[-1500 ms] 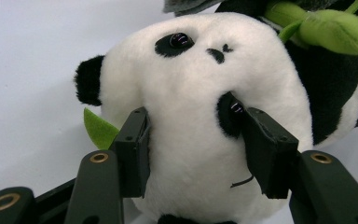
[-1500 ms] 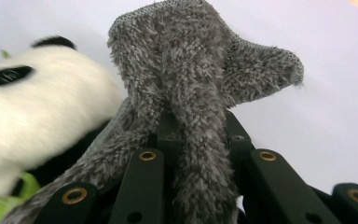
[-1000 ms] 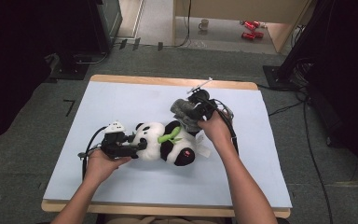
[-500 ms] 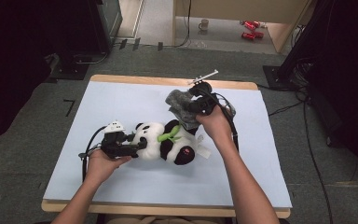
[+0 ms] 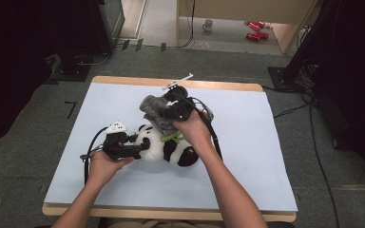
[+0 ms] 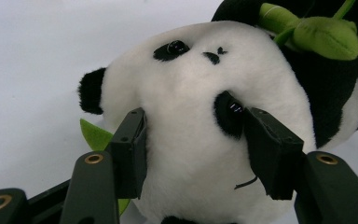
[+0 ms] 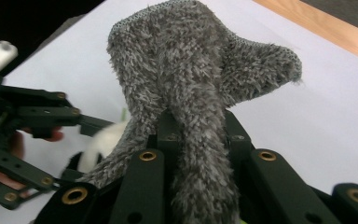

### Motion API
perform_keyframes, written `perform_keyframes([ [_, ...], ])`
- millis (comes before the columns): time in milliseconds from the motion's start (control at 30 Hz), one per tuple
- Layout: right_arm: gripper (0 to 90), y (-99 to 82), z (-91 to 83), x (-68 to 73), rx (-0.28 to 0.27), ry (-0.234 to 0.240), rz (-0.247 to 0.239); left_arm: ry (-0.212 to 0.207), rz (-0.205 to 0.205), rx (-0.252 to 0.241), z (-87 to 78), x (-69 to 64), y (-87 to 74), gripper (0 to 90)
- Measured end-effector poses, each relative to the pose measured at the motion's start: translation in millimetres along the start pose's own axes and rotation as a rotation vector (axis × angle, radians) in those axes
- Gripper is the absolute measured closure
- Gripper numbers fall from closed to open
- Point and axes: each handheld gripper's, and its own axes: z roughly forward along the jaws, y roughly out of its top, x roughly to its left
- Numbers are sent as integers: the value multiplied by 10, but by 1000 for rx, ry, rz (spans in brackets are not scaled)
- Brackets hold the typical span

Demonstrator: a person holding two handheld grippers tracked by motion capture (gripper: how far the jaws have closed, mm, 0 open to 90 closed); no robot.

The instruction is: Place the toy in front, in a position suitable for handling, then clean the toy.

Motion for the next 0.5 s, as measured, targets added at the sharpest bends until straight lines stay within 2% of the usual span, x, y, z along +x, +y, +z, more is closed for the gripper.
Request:
perform_keyframes([
  [300, 751, 24, 197, 262, 26, 52, -32, 7, 6, 0, -1, -9, 1, 438],
  [433, 751, -26, 323, 348, 64, 63, -44, 8, 5, 0, -2, -11, 2, 438],
  [467, 751, -80, 414, 374, 95, 66, -48, 9, 5, -2, 0, -8, 1, 438],
  [500, 751, -80, 414, 374, 95, 66, -48, 10, 2, -2, 1, -7, 2, 438],
])
